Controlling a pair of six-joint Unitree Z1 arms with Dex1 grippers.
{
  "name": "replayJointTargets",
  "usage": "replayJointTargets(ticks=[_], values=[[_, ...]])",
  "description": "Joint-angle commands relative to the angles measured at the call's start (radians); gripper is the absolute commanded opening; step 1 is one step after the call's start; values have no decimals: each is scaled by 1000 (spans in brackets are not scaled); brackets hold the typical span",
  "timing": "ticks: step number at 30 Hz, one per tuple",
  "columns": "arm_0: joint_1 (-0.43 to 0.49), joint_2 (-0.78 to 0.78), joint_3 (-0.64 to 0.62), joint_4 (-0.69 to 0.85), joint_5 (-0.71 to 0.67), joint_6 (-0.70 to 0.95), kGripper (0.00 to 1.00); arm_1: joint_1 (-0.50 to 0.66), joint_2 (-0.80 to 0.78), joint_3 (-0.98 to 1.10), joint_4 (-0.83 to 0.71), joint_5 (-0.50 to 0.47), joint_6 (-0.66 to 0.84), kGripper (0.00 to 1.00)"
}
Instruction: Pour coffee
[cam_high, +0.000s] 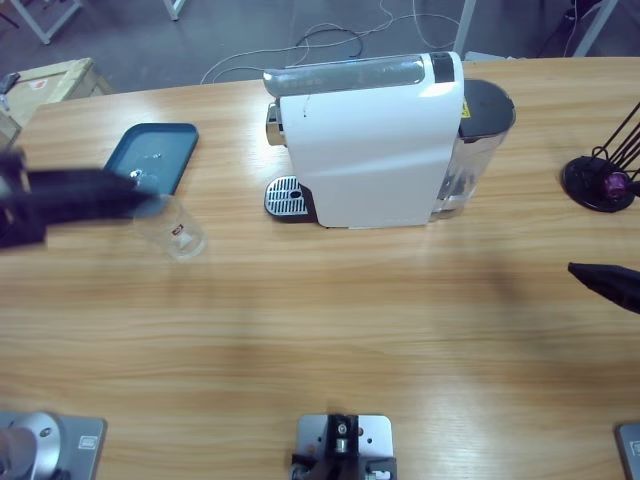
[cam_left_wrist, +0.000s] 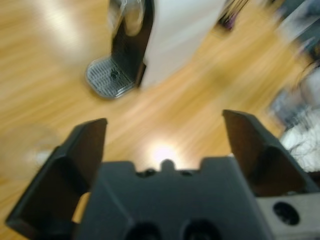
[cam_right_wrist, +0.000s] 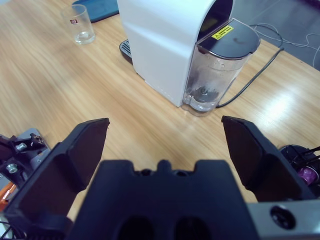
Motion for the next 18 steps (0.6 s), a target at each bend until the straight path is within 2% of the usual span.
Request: replayJointTargets(ticks=[1, 2, 5, 8, 18], values=[[191, 290, -36, -384, -320, -407, 594, 4, -34, 35, -13, 5, 14, 1000], [191, 318, -49, -401, -317, -436, 629, 4, -36, 35, -14, 7, 14, 1000], [192, 386, -93, -409, -316, -517, 628, 4, -48, 39, -14, 12, 14, 1000], [192, 474, -122, -457, -384, -610, 628, 4, -47, 39, -15, 12, 14, 1000], [192, 555, -142, -525, -482, -654, 632, 4, -65, 43, -15, 7, 14, 1000]])
